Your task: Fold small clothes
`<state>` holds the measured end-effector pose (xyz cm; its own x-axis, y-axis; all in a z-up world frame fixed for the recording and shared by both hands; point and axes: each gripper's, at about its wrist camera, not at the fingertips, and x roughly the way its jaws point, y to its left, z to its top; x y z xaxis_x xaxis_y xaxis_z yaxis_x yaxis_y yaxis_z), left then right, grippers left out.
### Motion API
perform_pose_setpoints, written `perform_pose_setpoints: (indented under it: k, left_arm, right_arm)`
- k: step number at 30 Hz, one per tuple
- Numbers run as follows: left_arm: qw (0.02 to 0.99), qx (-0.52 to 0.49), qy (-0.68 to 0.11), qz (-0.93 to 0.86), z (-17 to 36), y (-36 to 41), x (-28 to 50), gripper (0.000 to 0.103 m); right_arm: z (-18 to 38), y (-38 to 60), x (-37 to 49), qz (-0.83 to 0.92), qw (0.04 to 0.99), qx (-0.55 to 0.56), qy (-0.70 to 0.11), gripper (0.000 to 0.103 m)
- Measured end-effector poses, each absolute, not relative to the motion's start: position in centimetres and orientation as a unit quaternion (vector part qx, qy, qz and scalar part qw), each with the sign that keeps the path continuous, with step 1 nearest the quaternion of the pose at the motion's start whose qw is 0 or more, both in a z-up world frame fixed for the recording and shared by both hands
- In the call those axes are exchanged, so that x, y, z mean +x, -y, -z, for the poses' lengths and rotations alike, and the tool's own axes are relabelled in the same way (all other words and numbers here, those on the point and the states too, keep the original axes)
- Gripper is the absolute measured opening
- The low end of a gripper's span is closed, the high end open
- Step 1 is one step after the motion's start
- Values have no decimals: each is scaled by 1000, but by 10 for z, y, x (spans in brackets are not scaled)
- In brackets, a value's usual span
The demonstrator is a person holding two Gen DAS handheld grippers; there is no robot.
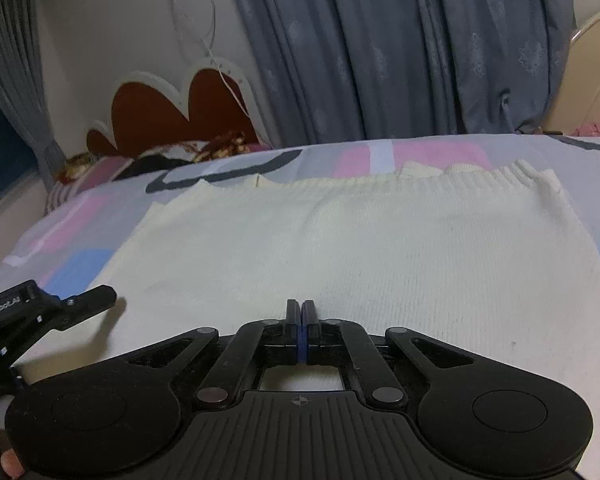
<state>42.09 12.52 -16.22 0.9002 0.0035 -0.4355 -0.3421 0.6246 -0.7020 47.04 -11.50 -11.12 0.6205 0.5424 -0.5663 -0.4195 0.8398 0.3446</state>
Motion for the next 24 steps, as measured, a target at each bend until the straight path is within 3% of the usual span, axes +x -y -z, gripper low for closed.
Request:
perform_pose_setpoints:
  k: [1,10,12,16,24]
  left_arm:
    - [875,-426,-210,-96,165,-127,424,10]
    - [853,-475,-203,-75,174,-141,422,18]
    - [862,-450,-219,-81,167,-137,426,10]
    - [902,-377,-203,-50,128,-119,426,6]
    - [954,-161,-247,47,62,-11,464,6]
  right_arm:
    - [107,116,469,-269,897,91,-338,0]
    - [113,123,473,-274,891,109,-344,0]
    - [119,122,471,-278,896,102,-332,0]
    - [118,125,474,-279,892,112,-338,0]
    - [89,198,463,-214,908,180,-313,0]
